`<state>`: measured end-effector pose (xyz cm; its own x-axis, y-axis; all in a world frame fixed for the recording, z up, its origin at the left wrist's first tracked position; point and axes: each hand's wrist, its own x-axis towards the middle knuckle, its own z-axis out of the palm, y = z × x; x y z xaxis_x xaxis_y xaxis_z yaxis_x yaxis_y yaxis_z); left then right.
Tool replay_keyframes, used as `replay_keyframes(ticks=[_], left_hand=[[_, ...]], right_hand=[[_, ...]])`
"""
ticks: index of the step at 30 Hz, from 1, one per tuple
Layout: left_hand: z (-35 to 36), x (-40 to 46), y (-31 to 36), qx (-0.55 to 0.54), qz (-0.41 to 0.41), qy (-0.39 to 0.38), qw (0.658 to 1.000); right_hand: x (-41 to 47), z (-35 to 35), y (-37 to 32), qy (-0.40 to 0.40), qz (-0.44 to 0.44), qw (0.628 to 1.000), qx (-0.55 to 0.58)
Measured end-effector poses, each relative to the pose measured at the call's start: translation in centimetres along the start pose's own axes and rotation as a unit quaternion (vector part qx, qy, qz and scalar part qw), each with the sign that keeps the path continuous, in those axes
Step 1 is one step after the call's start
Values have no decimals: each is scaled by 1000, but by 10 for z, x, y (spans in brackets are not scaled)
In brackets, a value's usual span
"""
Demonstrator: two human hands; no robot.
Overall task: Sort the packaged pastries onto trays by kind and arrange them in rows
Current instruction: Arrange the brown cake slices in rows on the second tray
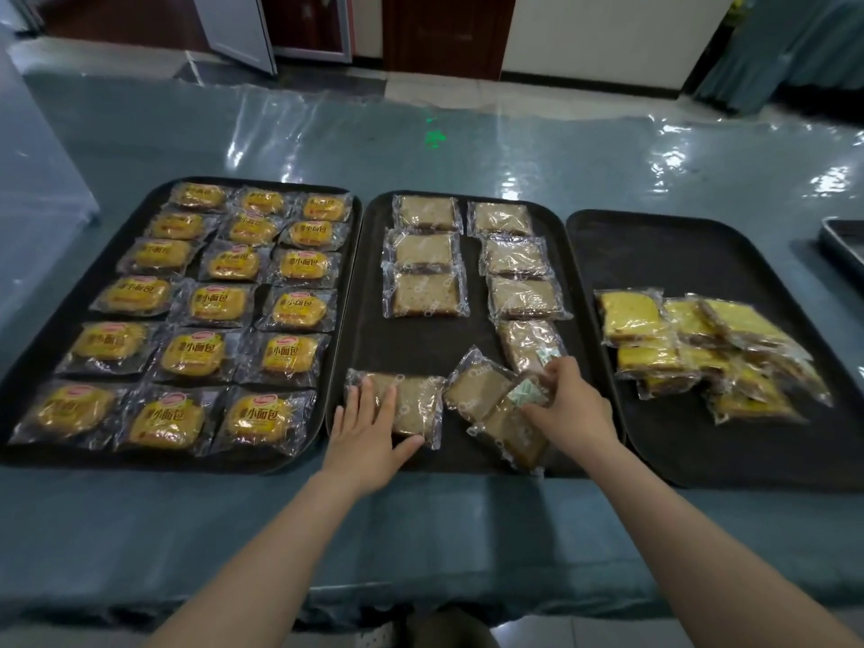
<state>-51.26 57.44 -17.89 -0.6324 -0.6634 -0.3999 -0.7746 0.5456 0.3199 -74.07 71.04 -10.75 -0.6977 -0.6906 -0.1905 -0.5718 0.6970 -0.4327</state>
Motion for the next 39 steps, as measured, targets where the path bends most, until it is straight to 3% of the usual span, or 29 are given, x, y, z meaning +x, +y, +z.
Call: replay_keyframes(ticks=[6,12,22,28,32,37,39], left_hand=[[-13,38,5,-45,-33,-14,998],[-26,81,22,-147,-46,-21,988],[-35,110,53,-192,-27,32,981],[-45,83,49,-261,-2,193,946],[-52,69,57,-394,-10,154,906],[-64,53,46,-504,-43,159,848],[-69,42,33,-512,-32,156,844]], right_hand=[[9,-12,6,7,35,992,121],[32,-13,20,43,107,928,354],[94,-19,31,-55,140,866,476],[90,-6,15,-143,95,844,508],[81,0,0,-185,70,842,501],[62,13,-24,-201,62,793,571],[55,17,-31,-195,41,816,543]])
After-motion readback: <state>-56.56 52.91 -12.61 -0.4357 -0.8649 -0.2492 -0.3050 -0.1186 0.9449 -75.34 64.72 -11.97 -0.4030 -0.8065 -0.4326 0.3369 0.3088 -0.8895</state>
